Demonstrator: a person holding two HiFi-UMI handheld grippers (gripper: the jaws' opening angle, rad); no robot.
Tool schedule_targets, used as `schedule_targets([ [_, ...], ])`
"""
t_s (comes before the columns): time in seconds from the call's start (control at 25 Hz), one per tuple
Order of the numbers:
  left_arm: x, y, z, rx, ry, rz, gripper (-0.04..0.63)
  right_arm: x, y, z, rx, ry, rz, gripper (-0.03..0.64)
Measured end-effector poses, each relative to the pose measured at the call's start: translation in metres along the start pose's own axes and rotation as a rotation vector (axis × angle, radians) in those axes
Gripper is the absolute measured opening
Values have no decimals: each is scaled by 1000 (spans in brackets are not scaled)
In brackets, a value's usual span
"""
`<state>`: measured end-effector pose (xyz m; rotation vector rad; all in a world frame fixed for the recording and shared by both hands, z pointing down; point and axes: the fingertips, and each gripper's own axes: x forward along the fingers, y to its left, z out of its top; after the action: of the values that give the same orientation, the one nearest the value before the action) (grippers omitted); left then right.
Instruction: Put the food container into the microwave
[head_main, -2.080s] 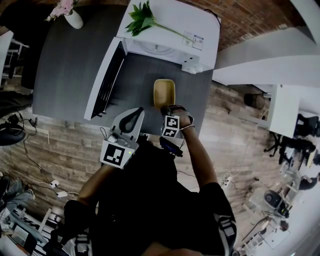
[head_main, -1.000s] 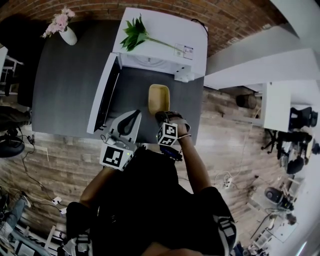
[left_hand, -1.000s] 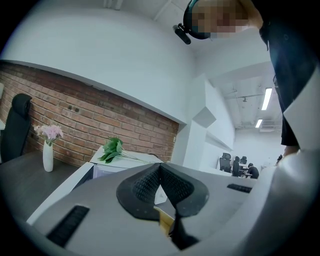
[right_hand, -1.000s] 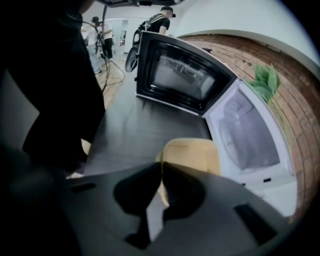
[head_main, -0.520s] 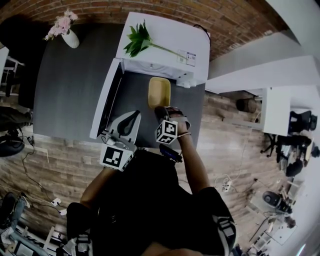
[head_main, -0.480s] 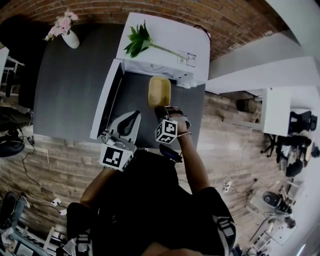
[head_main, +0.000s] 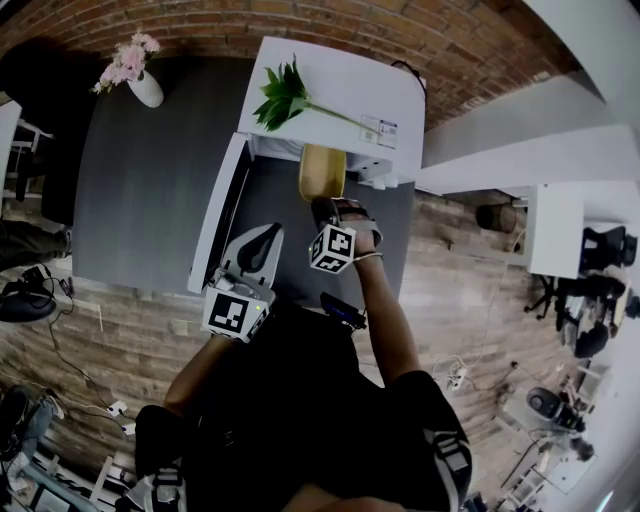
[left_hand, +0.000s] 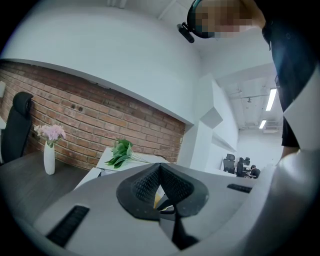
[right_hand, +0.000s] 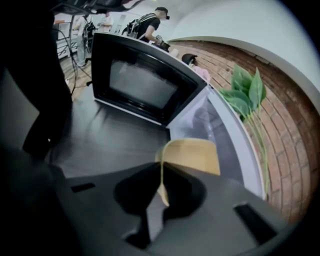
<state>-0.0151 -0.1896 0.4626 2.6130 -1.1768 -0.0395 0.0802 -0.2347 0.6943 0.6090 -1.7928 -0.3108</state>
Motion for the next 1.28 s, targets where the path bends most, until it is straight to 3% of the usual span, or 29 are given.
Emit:
schedule_targets([
  [0.76, 37, 19, 1, -38, 37, 2, 35, 90, -82, -9, 51, 41, -102, 37],
  [1.28, 49, 27, -7, -53, 58, 8, 35, 115, -86, -10, 44, 50, -98, 37],
])
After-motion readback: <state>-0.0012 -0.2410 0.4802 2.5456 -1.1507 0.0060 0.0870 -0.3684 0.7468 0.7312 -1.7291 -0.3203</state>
